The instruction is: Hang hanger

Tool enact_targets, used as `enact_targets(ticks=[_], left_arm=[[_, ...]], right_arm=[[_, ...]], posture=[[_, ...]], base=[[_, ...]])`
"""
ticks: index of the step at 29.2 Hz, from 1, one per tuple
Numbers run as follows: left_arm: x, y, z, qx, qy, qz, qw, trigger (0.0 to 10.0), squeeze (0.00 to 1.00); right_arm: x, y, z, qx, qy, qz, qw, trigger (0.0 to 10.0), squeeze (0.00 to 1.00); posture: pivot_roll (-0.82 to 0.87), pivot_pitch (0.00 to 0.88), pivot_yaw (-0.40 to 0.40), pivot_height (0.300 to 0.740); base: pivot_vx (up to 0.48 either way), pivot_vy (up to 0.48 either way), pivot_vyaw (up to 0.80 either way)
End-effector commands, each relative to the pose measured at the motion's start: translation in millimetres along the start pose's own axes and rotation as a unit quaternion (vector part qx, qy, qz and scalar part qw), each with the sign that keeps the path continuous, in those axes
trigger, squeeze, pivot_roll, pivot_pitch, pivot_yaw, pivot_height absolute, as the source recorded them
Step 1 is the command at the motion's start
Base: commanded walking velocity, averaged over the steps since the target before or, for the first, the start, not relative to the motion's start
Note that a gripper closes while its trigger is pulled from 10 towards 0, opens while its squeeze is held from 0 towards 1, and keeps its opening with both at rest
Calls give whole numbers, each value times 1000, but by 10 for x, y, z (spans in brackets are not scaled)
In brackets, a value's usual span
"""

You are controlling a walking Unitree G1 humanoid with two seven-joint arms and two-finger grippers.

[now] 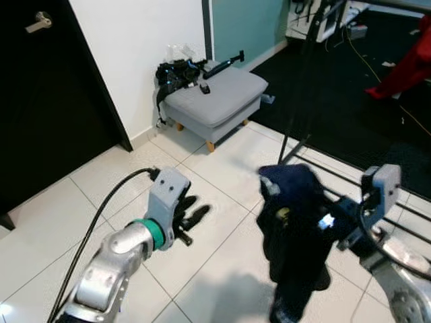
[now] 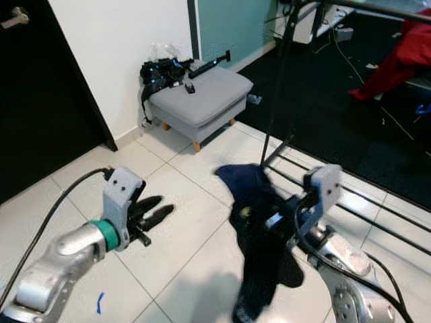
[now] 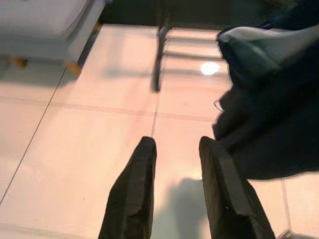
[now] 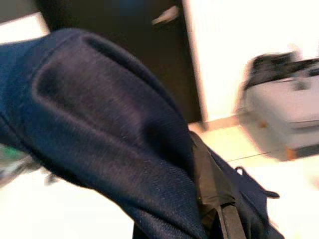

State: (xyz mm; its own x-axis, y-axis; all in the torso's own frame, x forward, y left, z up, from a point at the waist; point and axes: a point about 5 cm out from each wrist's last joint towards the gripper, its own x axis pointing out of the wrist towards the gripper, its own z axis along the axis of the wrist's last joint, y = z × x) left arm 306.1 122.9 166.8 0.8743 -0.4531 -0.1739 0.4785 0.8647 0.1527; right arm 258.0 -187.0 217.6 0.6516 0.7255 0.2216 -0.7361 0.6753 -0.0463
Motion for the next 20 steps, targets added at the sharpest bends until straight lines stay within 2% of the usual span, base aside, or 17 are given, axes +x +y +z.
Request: enact_targets(ticks=[1, 3, 4, 6, 7, 8, 9, 10, 11, 13, 14, 16, 17, 20], left_arm=[[-36, 73, -79, 1, 15, 25, 1000, 10000, 0], [-105, 119, -105, 9, 21, 24, 999, 10000, 0], [-105, 119, -105, 9, 21, 24, 999, 10000, 0], [-259, 141, -127, 19, 28, -13, 999, 10000, 0], [-259, 141, -127, 19, 28, -13, 999, 10000, 0], [-344, 140, -142, 34, 30, -36, 998, 10000, 0], [-344, 140, -142, 34, 30, -36, 998, 10000, 0], [-437, 137, -159, 51, 30, -61, 996, 10000, 0], [-437, 137, -159, 51, 30, -61, 996, 10000, 0], [-573, 124, -167, 81, 25, -106, 991, 10000, 0], [-573, 124, -167, 81, 25, -106, 991, 10000, 0], [-623, 96, -161, 133, 13, -133, 982, 10000, 0], [-623, 96, -161, 133, 13, -133, 982, 10000, 0], [-616, 48, -133, 166, 0, -155, 974, 10000, 0]], right_arm=[[-18, 73, 49, -7, 13, 47, 999, 0, 0], [-92, 23, 105, -41, 59, 76, 995, 0, 0], [-92, 23, 105, -41, 59, 76, 995, 0, 0], [-194, -118, 157, -127, 148, 99, 976, 0, 0], [-194, -118, 157, -127, 148, 99, 976, 0, 0], [-225, -189, 176, -168, 185, 109, 962, 0, 0], [-225, -189, 176, -168, 185, 109, 962, 0, 0], [-226, -251, 207, -203, 211, 116, 949, 0, 0], [-226, -251, 207, -203, 211, 116, 949, 0, 0], [-145, -312, 263, -242, 213, 120, 939, 0, 0], [-145, -312, 263, -242, 213, 120, 939, 0, 0], [10, -285, 320, -264, 185, 127, 938, 0, 0], [10, -285, 320, -264, 185, 127, 938, 0, 0], [205, -190, 351, -283, 154, 155, 934, 0, 0]], posture=[[-253, 175, 125, 740], [-253, 176, 122, 740], [-253, 176, 122, 740], [-256, 180, 115, 740], [-256, 180, 115, 740], [-255, 184, 114, 740], [-255, 184, 114, 740], [-253, 187, 116, 740], [-253, 187, 116, 740], [-248, 191, 118, 740], [-248, 191, 118, 740], [-236, 192, 113, 740], [-236, 192, 113, 740], [-227, 189, 109, 740]], base=[[0, 0, 0], [0, 0, 0], [0, 0, 0], [0, 0, 0], [0, 0, 0], [0, 0, 0], [0, 0, 0], [0, 0, 0], [0, 0, 0], [0, 0, 0], [0, 0, 0], [0, 0, 0], [0, 0, 0], [0, 0, 0]])
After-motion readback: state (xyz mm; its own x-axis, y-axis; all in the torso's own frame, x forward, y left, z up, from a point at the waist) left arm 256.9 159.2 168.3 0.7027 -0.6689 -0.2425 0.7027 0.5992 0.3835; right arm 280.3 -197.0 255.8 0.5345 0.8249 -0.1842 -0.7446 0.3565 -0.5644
